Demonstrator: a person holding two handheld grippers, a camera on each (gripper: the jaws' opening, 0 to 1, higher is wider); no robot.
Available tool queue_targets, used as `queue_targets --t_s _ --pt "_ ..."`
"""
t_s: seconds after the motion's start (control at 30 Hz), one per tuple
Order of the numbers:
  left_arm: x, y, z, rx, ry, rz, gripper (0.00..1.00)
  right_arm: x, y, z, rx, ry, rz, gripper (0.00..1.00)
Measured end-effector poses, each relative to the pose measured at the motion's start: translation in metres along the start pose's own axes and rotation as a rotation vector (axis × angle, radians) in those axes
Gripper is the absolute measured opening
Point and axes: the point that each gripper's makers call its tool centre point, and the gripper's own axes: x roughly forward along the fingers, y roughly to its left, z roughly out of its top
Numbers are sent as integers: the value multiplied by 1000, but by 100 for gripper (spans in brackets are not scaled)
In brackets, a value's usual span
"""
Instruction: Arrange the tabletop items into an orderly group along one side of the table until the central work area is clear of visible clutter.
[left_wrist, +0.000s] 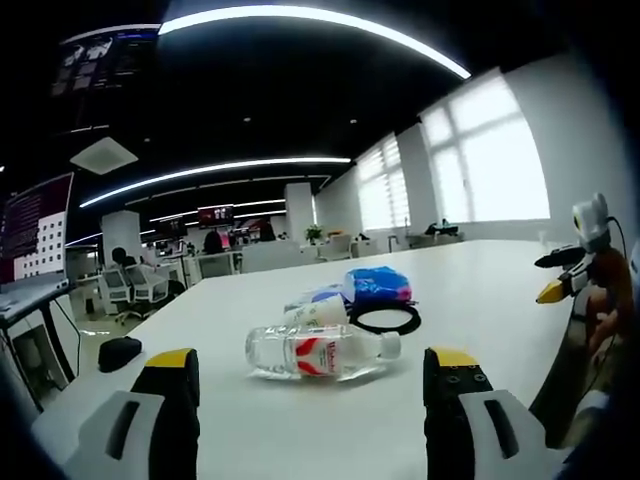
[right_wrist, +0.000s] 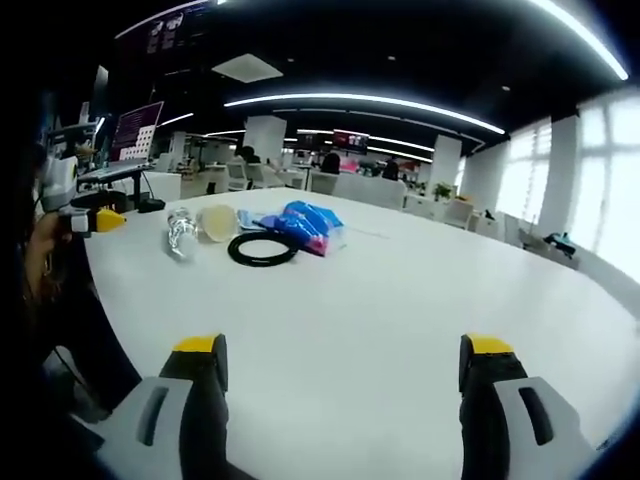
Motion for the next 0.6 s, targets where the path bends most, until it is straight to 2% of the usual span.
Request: queue_targets --t_s 0.5,0.6 --pt "0 1 -4 16 14 7 93 1 6 -1 -3 11 28 91" --pt "0 0 -2 82 3 17 93 2 6 -2 -5 17 31 90"
